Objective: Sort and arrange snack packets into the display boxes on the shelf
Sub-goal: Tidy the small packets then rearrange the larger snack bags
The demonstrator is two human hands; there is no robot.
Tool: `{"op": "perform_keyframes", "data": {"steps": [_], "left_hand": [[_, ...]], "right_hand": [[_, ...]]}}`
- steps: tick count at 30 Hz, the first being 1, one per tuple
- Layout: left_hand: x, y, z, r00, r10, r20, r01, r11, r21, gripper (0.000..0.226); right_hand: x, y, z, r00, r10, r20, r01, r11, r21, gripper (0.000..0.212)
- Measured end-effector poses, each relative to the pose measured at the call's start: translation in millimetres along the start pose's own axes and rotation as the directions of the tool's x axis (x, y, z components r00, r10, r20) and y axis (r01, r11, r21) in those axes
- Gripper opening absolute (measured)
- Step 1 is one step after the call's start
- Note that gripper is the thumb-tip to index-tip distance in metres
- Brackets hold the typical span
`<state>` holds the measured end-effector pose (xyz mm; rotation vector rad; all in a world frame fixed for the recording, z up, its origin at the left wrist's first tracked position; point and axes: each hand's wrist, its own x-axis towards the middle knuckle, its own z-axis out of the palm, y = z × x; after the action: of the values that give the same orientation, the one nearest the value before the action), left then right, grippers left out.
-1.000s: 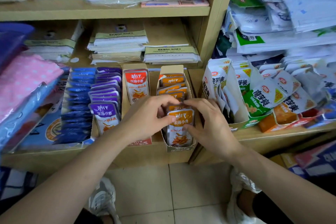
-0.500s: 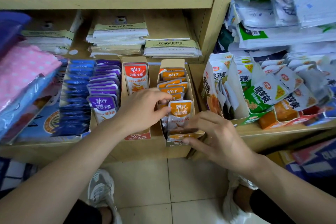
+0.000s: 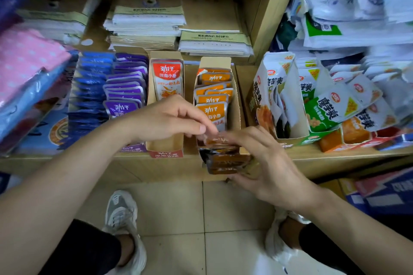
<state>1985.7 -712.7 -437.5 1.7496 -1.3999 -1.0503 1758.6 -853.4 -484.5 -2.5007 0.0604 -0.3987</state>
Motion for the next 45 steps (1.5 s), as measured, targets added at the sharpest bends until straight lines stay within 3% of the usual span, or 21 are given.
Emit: {"op": "perform_keyframes", "data": {"steps": [3,5,7,12,17,19,22,25,29,33,37,42,45], "left_hand": [[9.2,-7.8,8.5,0.938,0.067,-0.339,0.052,0.942,0.331,0.027],[13.7,-11.0,13.0,0.921,0.095,-0.378,0.133,0.834,0.535,0.037],[18.5,-13.0,16.2,0.928,0.092,-0.360,0.168,0.761,0.627,0.041],[29.0,-12.5,16.8,0.926,0.103,-0.363,0.145,0.791,0.594,0.035],[30.1,-13.2,16.7,0.933,0.145,-0.329,0.130,0.717,0.684,0.020],[27.9,-12.0,14.8,0.908,0.200,-0.369,0.095,0.759,0.645,0.016],[23.7,-8.6,9.8,0.826,0.240,-0.510,0.010,0.898,0.440,0.017],[22.2,-8.1,9.5,0.902,0.192,-0.386,-0.047,0.933,0.356,0.021],[18.4,-5.6,12.8,0.965,0.104,-0.241,-0.041,0.967,0.252,0.028],[16.4,-6.5,5.3,0.969,0.068,-0.236,-0.040,0.992,0.119,0.023],[24.0,-15.2,4.1,0.854,0.160,-0.495,0.068,0.909,0.412,0.028],[34.9,-12.2,7.0,0.873,0.177,-0.455,0.215,0.697,0.684,0.050],[42.8,-9.7,6.1,0.882,0.159,-0.443,0.204,0.720,0.664,0.053]], "right_hand": [[1.6,3.7,0.0,0.999,-0.033,0.032,0.034,0.999,-0.039,0.058],[2.2,5.1,0.4,0.999,-0.027,0.040,0.028,0.999,-0.033,0.058],[4.1,5.8,-0.8,0.999,-0.017,0.029,0.018,1.000,-0.024,0.059],[9.3,7.4,-4.3,1.000,0.014,-0.014,-0.014,1.000,-0.014,0.055],[11.8,8.2,-5.9,0.999,0.030,-0.025,-0.030,0.999,0.016,0.054],[12.2,9.3,-6.2,0.998,0.050,-0.040,-0.048,0.998,0.046,0.054],[13.9,12.4,-6.4,0.993,0.081,-0.091,-0.075,0.995,0.068,0.053],[16.7,14.0,-4.0,0.982,0.123,-0.145,-0.104,0.986,0.132,0.061],[19.7,14.1,-2.8,0.974,0.195,-0.119,-0.174,0.970,0.170,0.093],[18.9,17.0,2.2,0.997,0.081,-0.019,-0.080,0.995,0.057,0.082],[18.4,16.9,4.4,0.996,0.089,-0.013,-0.088,0.994,0.071,0.070],[18.3,16.4,3.0,0.987,0.160,0.005,-0.159,0.980,0.123,0.065],[19.6,16.2,2.4,0.993,0.117,0.018,-0.118,0.992,0.054,0.071]]}}
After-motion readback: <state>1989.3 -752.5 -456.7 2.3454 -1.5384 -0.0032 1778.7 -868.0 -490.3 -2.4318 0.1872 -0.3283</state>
